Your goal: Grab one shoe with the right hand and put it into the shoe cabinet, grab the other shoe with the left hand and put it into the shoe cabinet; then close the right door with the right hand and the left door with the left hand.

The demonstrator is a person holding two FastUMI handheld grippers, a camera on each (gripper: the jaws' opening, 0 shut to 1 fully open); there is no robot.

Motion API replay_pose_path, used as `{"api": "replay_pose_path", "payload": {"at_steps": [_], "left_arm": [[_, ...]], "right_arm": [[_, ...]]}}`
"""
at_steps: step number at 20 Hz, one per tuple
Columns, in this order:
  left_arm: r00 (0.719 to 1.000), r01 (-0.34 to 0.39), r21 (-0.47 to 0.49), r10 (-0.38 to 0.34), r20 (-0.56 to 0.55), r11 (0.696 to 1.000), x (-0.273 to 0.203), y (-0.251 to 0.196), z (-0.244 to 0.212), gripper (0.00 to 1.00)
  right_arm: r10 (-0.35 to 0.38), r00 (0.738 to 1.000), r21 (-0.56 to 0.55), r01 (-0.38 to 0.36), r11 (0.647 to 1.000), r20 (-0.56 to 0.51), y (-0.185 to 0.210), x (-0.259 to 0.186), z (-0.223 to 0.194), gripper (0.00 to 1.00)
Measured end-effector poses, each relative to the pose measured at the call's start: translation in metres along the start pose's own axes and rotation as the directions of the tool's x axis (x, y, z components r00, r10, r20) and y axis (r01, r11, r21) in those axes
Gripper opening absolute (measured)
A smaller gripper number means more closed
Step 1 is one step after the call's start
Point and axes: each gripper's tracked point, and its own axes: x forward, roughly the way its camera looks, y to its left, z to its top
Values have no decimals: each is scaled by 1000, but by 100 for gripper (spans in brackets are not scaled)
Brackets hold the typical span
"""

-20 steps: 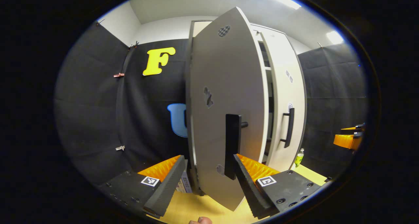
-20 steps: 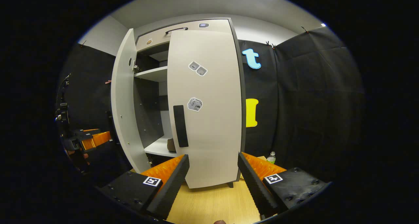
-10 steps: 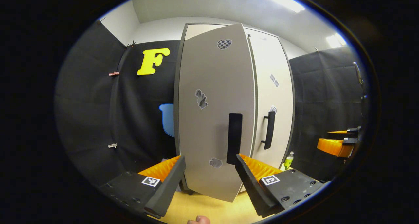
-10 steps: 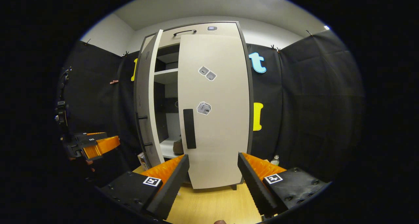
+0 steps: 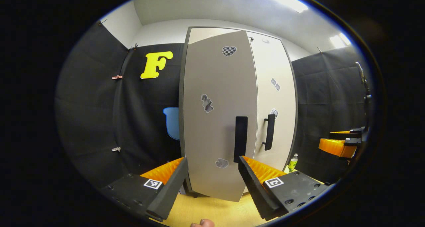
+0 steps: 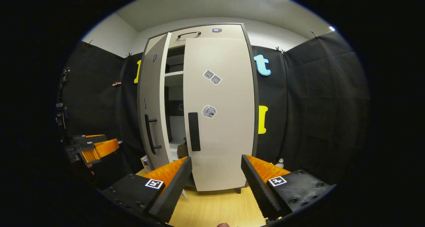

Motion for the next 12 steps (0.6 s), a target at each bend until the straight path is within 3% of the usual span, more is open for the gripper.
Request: {"api": "replay_pose_path", "payload": {"at_steps": [12], "left_arm": [[1000,3,11,-3,-3,1000,-4,-1,-1,96]], "right_arm": [[-9,1000,-11,9,1000,0,1,-5,-2,98]]}}
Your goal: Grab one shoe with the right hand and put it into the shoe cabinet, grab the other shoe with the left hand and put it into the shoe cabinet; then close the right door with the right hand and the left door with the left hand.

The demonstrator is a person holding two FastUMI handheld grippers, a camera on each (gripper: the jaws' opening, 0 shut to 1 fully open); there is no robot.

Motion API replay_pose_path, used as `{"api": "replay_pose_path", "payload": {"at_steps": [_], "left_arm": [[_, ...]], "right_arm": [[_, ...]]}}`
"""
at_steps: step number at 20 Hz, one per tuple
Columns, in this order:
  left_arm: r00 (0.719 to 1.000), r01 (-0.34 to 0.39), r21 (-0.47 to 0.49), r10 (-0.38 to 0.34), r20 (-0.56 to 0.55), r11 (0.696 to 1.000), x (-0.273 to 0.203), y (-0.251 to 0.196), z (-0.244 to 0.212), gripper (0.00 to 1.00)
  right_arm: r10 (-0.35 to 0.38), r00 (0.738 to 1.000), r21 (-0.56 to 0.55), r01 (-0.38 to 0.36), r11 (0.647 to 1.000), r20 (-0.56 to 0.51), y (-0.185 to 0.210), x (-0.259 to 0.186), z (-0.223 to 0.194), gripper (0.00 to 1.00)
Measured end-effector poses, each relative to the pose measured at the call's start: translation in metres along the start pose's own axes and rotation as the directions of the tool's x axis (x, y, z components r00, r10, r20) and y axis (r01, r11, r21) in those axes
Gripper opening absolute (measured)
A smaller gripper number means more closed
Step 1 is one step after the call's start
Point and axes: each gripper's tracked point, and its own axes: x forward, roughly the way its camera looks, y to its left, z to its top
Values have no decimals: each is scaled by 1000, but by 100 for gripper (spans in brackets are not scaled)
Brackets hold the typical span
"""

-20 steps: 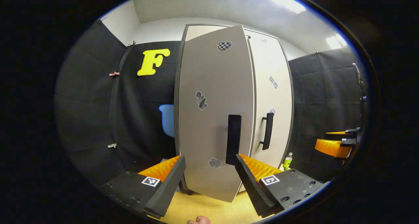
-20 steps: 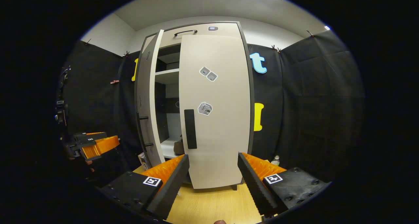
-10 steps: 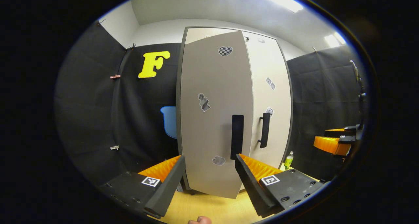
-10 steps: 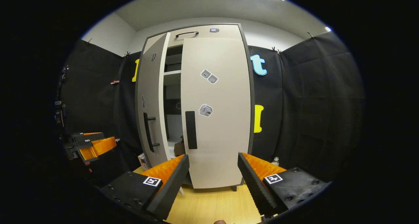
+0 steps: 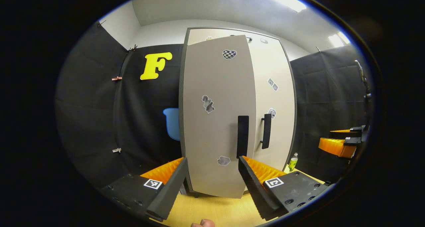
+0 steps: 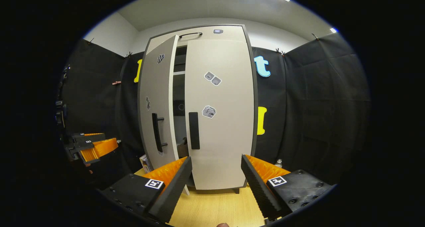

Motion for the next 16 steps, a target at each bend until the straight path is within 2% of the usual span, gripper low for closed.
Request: {"api": "replay_pose_path", "payload": {"at_steps": [16], "left_arm": [[1000,5,2,-5,-8,1000,1,-1,-1,96]], "right_arm": [[1,1000,-2,-1,1000,7,5,1,0,98]]}}
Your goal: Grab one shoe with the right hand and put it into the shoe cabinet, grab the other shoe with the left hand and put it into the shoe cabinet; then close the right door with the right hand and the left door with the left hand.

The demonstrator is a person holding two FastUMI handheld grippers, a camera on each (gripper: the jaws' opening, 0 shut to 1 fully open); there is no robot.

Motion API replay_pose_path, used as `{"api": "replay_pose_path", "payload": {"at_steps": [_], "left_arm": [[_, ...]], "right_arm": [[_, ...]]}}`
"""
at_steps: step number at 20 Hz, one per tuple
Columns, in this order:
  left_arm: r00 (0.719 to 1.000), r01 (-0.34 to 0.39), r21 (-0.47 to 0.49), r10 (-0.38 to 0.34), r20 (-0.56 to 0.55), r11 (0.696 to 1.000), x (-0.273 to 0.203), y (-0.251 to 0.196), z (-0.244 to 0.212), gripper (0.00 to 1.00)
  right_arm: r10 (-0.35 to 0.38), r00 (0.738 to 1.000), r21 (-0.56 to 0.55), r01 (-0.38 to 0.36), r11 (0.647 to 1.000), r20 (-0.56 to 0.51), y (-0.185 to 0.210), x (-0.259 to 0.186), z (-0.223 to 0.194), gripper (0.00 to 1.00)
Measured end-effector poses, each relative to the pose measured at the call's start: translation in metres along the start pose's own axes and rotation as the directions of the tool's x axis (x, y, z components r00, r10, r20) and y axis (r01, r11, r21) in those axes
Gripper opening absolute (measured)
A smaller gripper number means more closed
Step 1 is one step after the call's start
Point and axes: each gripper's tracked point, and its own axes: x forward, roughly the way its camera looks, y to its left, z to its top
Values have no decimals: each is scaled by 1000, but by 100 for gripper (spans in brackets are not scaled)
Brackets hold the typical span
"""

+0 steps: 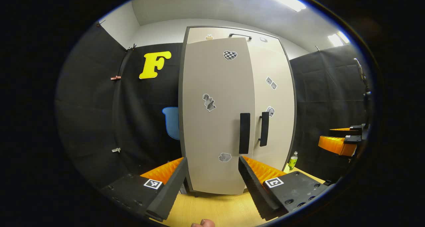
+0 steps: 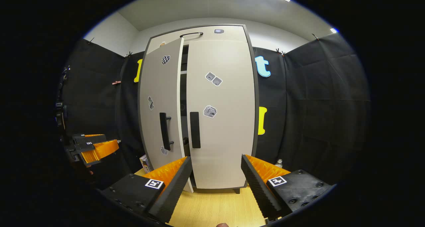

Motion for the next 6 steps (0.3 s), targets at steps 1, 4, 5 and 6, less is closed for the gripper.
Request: {"api": "replay_pose_path", "payload": {"at_steps": [1,4,5,6], "left_arm": [[1000,-1,0,1,-1,1000,1,0,-1,96],[1000,-1,6,1,0,1000,2,1,0,96],[1000,-1,6,1,-1,1000,3,1,-1,96],[1000,-2,6,2,-1,1000,4,1,0,96]], "right_arm": [[-1,1000,-4,1,1000,-1,0,1,0,98],[1,1000,-6,-2,1000,-3,2,2,-2,98],[2,1000,-6,-2,1000,-3,2,2,-2,98],[2,1000,-6,-2,1000,-3,2,2,-1,98]]}}
